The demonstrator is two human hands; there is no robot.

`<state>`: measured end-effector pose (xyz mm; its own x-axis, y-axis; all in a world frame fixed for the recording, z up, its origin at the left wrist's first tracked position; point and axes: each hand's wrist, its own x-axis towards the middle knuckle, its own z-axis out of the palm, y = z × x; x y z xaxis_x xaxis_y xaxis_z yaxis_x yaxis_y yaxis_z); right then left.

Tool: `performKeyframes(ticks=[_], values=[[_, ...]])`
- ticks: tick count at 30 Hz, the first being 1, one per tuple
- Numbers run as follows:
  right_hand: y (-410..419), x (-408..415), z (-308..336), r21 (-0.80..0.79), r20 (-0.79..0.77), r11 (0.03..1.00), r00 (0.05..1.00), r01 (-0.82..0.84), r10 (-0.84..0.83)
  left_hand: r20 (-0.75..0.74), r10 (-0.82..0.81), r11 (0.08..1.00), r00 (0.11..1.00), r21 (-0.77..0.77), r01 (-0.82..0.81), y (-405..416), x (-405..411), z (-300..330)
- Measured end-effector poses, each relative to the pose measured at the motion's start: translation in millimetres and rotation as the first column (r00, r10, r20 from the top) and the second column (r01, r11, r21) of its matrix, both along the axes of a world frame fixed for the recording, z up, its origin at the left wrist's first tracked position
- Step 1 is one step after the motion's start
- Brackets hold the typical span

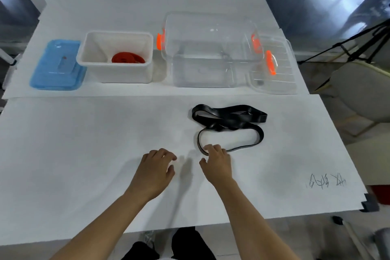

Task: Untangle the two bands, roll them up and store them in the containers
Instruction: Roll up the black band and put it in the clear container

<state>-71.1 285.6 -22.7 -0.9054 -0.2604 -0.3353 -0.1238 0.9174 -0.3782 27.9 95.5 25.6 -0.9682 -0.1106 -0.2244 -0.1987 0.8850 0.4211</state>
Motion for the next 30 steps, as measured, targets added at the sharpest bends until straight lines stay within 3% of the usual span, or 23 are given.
performKeyframes(ticks=[5, 9, 11, 15, 21, 26, 30], values=[[16.3, -21.8, -25.3, 0.240, 0.040, 0.951, 0.981, -0.193, 0.189, 0.054, 0.070, 0.997, 0.996, 0.011, -0.071, 18.1, 10.4, -4.1], [18.8, -32.1, -37.4, 0.310, -0.020, 0.911, 0.956, -0.272, 0.292, 0.116, 0.099, 0.995, 0.988, -0.003, -0.099, 23.0, 23.9, -7.2], [17.4, -34.2, -36.6, 0.214, -0.051, 0.936, 0.953, -0.280, 0.297, 0.132, 0.110, 0.994, 0.985, -0.002, -0.111, 23.2, 26.9, -7.1], [11.5, -30.7, -3.1, -0.137, -0.065, 0.966, 0.975, -0.218, 0.211, 0.118, 0.135, 0.990, 0.984, 0.031, -0.140, 20.3, 20.1, -2.2], [15.8, -16.8, 90.7, -0.514, 0.010, 0.857, 0.999, -0.041, 0.054, 0.021, 0.117, 0.980, 0.993, 0.157, -0.119, 20.8, -10.3, 28.6], [9.7, -20.8, 164.3, -0.636, 0.027, 0.772, 0.999, -0.005, 0.028, -0.086, -0.004, 0.899, 0.996, 0.435, 0.041, 28.7, -40.0, 80.5], [2.9, -32.0, 222.3, -0.695, -0.019, 0.717, 0.998, -0.054, 0.057, -0.193, 0.133, 0.778, 0.972, 0.627, 0.018, 26.5, -61.2, 126.0]])
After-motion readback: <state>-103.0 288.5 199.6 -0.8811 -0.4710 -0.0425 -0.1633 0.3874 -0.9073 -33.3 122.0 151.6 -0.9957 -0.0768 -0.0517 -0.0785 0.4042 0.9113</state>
